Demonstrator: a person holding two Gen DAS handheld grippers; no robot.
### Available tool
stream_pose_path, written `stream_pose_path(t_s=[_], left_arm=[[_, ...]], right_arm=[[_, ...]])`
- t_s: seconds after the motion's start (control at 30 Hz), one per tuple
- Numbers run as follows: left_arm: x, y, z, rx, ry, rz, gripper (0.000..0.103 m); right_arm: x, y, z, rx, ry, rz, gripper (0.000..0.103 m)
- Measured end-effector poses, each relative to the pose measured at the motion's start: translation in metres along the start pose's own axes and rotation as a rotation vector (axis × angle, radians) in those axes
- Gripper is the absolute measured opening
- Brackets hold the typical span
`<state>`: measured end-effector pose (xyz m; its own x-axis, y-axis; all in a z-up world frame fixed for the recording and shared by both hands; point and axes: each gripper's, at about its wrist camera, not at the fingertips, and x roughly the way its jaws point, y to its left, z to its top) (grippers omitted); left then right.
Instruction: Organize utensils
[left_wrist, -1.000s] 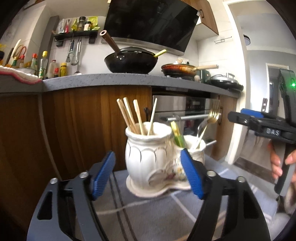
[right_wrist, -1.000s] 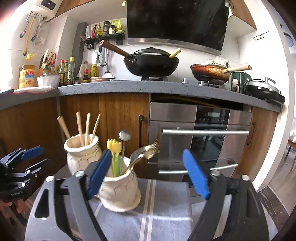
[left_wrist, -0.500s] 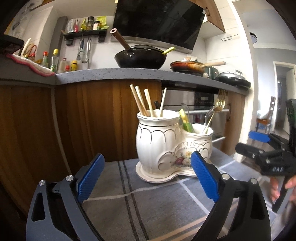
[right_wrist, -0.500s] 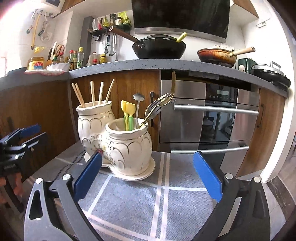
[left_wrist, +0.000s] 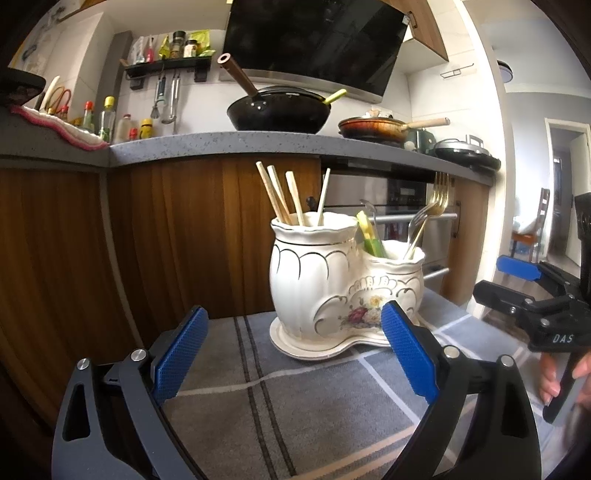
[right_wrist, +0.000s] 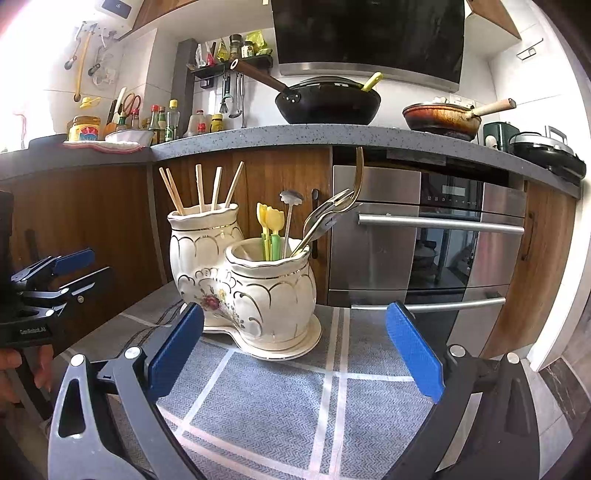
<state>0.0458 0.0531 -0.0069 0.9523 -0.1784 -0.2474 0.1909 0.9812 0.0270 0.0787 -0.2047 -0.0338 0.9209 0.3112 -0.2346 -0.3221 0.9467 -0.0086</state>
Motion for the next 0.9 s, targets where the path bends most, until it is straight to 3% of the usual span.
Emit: stream_pose_path(t_s=[0.9], left_arm=[[0.0041,0.0016,-0.0002,-0.006,0.013,0.013,0.091]], right_arm=[[-0.0013,-0.0018,-0.0001,0.004,-0.009,-0.019,0.093]])
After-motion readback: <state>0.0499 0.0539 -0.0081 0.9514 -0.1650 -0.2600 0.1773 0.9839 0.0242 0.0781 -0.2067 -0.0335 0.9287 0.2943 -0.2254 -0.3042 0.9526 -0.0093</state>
